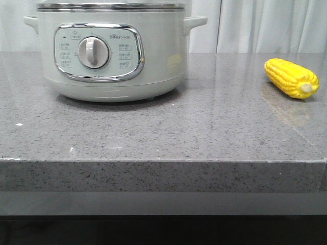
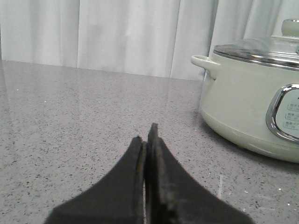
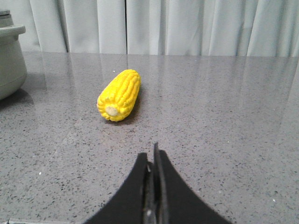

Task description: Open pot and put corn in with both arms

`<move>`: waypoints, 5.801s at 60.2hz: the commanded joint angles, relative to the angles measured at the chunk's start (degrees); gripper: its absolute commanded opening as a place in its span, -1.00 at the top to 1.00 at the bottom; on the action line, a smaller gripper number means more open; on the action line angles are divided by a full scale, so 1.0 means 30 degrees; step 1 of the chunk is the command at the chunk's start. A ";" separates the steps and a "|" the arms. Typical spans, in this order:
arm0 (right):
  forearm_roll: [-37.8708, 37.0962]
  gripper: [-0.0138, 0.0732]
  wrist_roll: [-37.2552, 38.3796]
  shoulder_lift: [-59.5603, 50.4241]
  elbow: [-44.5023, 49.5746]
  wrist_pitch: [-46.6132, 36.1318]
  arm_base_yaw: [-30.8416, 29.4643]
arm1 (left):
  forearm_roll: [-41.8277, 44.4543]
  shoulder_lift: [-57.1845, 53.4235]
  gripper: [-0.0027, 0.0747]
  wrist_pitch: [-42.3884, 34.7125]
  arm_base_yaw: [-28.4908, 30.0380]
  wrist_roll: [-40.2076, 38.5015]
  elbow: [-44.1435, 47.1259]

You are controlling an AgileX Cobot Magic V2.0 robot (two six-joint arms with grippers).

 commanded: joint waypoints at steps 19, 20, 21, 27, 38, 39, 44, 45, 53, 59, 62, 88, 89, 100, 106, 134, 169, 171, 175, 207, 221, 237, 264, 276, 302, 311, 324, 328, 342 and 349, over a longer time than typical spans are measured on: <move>-0.0091 0.84 -0.0033 -0.0435 -0.0005 -0.1533 -0.0083 | -0.0100 -0.0366 0.98 -0.1769 0.0016 0.0014 0.0088; -0.0091 0.84 -0.0033 -0.0435 -0.0005 -0.1577 -0.0083 | -0.0100 -0.0366 0.98 -0.1769 0.0016 0.0014 0.0088; -0.0091 0.84 -0.0033 -0.0435 -0.0005 -0.1618 -0.0083 | -0.0100 -0.0366 0.98 -0.1819 0.0016 0.0014 0.0088; -0.0091 0.84 -0.0033 -0.0435 -0.0096 -0.1972 -0.0083 | -0.0100 -0.0366 0.98 -0.2306 0.0016 0.0014 -0.0027; -0.0086 0.84 -0.0033 -0.0435 -0.1741 -0.1182 -0.0083 | -0.0100 -0.0336 0.98 -0.2189 0.0016 0.0014 -0.1690; -0.0086 0.84 -0.0033 -0.0435 -0.2061 -0.0826 -0.0083 | -0.0100 -0.0336 0.98 -0.2070 0.0016 0.0014 -0.1903; -0.0086 0.84 -0.0033 -0.0418 -0.3561 0.0386 -0.0083 | -0.0100 -0.0294 0.98 -0.1877 0.0016 0.0014 -0.3186; -0.0086 0.84 -0.0033 -0.0389 -0.3843 0.0744 -0.0083 | -0.0100 -0.0253 0.98 -0.1750 0.0016 0.0014 -0.3581; -0.0086 0.84 -0.0033 0.0269 -0.6549 0.3126 -0.0083 | -0.0100 0.0449 0.98 -0.0120 0.0016 0.0014 -0.6340; -0.0086 0.84 -0.0033 0.1496 -0.8643 0.4605 -0.0083 | -0.0100 0.1738 0.98 0.2045 0.0016 0.0014 -0.8661; -0.0086 0.84 -0.0033 0.2215 -0.9520 0.5297 -0.0083 | -0.0100 0.2507 0.98 0.3296 0.0016 0.0014 -0.9795; -0.0070 0.84 -0.0033 0.6533 -1.2471 0.7105 -0.0083 | -0.0100 0.8224 0.98 0.7478 0.0016 0.0014 -1.3572; -0.0070 0.84 -0.0033 0.6561 -1.2471 0.7105 -0.0083 | -0.0100 0.8325 0.98 0.7478 0.0016 0.0014 -1.3572; -0.0070 0.84 -0.0033 0.6593 -1.2471 0.7144 -0.0083 | -0.0100 0.9423 0.98 0.7339 0.0016 0.0014 -1.3572; -0.0070 0.83 -0.0033 0.6593 -1.2471 0.7169 -0.0083 | -0.0060 0.9791 0.98 0.7339 0.0016 0.0014 -1.3572; -0.0070 0.04 -0.0033 0.6593 -1.2471 0.7209 -0.0083 | 0.0962 1.0010 0.38 0.6347 0.0016 0.0014 -1.3572; -0.0070 -0.44 -0.0033 0.6593 -1.2471 0.7822 -0.0083 | 0.0258 1.1009 -0.22 0.2994 -0.3622 0.0055 -1.3755; -0.0070 -0.44 -0.0033 0.6593 -1.2471 0.7822 -0.0083 | 0.0258 1.1359 -0.21 0.2644 -0.4179 0.0055 -1.3813; -0.0070 -0.44 -0.0033 0.6593 -1.2471 0.7822 -0.0083 | 0.0258 1.2031 -0.20 0.1688 -0.5330 0.0055 -1.3860; -0.0070 -0.44 -0.0033 0.6593 -1.2471 0.7822 -0.0083 | 0.0258 2.0403 -0.20 -0.2221 -0.9011 0.0055 -1.8152; -0.0070 -0.44 -0.0033 0.6593 -1.2471 0.7822 -0.0083 | 0.0258 2.4517 -0.20 -0.2221 -0.9011 0.0055 -2.1653; -0.0070 -0.44 -0.0033 0.6593 -1.2471 0.7822 -0.0083 | 0.0258 2.8155 -0.20 -0.2071 -0.9011 0.0055 -2.5012; -0.0070 -0.44 -0.0033 0.6593 -1.2471 0.7770 -0.0083 | -0.0334 3.1413 -0.20 -0.1883 -0.8576 0.0020 -2.7495; -0.0070 -0.44 -0.0033 0.6593 -1.2471 0.7683 -0.0083 | -0.0334 3.1703 -0.20 -0.1398 -0.8576 0.0020 -2.7495; -0.0070 -0.44 -0.0033 0.6593 -1.2471 0.7683 -0.0083 | -0.0334 3.1774 0.21 -0.0404 -0.8576 0.0020 -2.7495; -0.0070 -0.44 -0.0033 0.6593 -1.2471 0.7683 -0.0083 | -0.0334 3.1692 0.37 -0.0568 -0.8576 0.0020 -2.7534; -0.0070 -0.44 -0.0033 0.6593 -1.2471 0.7683 -0.0083 | -0.0334 3.1104 0.40 -0.0391 -0.8613 0.0020 -2.8844; -0.0070 -0.44 -0.0033 0.6593 -1.2471 0.7683 -0.0083 | -0.0334 3.0708 0.40 -0.0049 -0.8613 0.0020 -2.9401; -0.0070 -0.44 -0.0033 0.6593 -1.2471 0.7683 -0.0083 | -0.0334 2.8666 0.40 0.0758 -0.8613 0.0020 -3.0171; -0.0070 -0.44 -0.0033 0.6593 -1.2471 0.7719 -0.0083 | 0.0073 2.7178 0.40 0.2272 -0.8575 0.0020 -3.0171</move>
